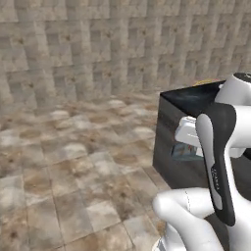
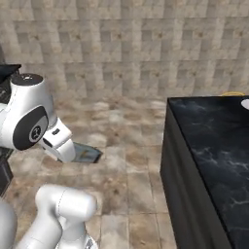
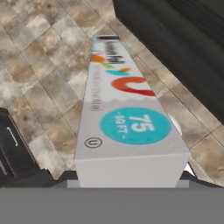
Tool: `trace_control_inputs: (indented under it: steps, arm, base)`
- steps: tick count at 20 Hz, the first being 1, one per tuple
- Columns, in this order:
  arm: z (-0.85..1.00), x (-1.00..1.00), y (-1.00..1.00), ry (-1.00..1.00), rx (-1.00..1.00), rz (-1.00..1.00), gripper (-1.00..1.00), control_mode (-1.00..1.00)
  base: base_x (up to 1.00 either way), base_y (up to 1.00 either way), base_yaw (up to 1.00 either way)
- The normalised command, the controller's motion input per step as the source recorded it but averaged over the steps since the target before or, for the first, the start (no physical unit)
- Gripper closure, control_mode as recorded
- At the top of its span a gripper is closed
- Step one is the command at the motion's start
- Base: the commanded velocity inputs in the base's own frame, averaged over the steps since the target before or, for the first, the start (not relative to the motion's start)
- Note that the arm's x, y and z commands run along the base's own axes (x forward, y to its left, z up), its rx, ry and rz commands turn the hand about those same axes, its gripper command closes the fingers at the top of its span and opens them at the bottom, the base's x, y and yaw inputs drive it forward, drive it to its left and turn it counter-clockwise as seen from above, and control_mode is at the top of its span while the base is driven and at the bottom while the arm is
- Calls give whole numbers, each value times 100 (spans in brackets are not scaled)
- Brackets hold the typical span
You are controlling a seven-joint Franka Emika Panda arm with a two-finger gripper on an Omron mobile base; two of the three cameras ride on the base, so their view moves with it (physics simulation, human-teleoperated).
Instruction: Retrieve the tupperware and aluminum foil from the cabinet and place them on the dining counter near the plate with mushroom and lemon to prepare for storing leftovers.
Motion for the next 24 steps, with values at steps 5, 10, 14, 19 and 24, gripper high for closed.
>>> trace_control_inputs:
  steps: [5, 10, 14, 19, 24]
  arm:
    - [0, 0, 0, 0, 0, 0, 100, 100]
    - [0, 0, 0, 0, 0, 0, 100, 100]
    - [0, 0, 0, 0, 0, 0, 100, 100]
    - [0, 0, 0, 0, 0, 0, 100, 100]
    - [0, 0, 0, 0, 0, 0, 100, 100]
  base:
    - [100, 58, -49]
    - [100, 70, -49]
    - [100, 81, -49]
    - [100, 97, -48]
    - [95, 100, -43]
